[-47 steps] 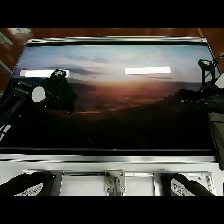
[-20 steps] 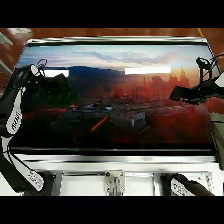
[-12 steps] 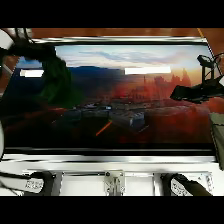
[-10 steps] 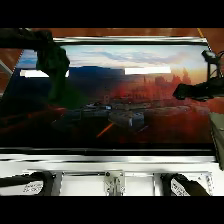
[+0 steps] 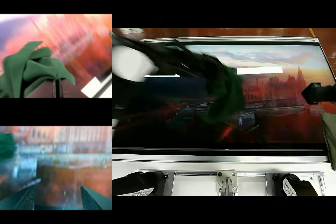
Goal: Fold the shirts.
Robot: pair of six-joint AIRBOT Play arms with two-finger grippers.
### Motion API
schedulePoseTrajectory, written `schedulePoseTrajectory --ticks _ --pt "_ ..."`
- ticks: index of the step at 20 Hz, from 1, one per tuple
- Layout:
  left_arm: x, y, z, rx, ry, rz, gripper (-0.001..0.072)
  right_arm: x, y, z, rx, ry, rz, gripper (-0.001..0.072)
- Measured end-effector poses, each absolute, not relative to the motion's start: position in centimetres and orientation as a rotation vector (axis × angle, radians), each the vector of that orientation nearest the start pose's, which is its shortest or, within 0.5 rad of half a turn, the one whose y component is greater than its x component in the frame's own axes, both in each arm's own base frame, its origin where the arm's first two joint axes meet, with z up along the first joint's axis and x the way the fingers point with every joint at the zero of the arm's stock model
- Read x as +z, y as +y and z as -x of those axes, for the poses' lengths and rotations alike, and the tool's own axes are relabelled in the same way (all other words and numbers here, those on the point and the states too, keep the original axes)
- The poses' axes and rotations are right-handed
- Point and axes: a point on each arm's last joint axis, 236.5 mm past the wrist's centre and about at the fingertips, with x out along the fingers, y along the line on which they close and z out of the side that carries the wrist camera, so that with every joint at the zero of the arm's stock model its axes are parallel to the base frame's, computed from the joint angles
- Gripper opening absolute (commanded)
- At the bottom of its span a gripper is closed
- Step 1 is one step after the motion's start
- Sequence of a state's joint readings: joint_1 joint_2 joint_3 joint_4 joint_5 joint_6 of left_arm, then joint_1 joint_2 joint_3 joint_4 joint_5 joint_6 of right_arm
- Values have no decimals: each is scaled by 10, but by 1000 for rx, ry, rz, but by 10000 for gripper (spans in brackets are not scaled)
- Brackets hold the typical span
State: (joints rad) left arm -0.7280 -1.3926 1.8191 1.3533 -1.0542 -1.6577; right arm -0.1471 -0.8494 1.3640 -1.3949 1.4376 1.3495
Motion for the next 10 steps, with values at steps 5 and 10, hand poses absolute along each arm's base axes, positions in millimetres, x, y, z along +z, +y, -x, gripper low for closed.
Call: schedulePoseTrajectory --ticks 5,10 --pt "119 -488 -312 -953 930 90 506 187 -9 -290 92 1002 24 686" --pt "62 -501 -306 -958 1126 206 609 146 -44 -282 -47 1113 70 699"
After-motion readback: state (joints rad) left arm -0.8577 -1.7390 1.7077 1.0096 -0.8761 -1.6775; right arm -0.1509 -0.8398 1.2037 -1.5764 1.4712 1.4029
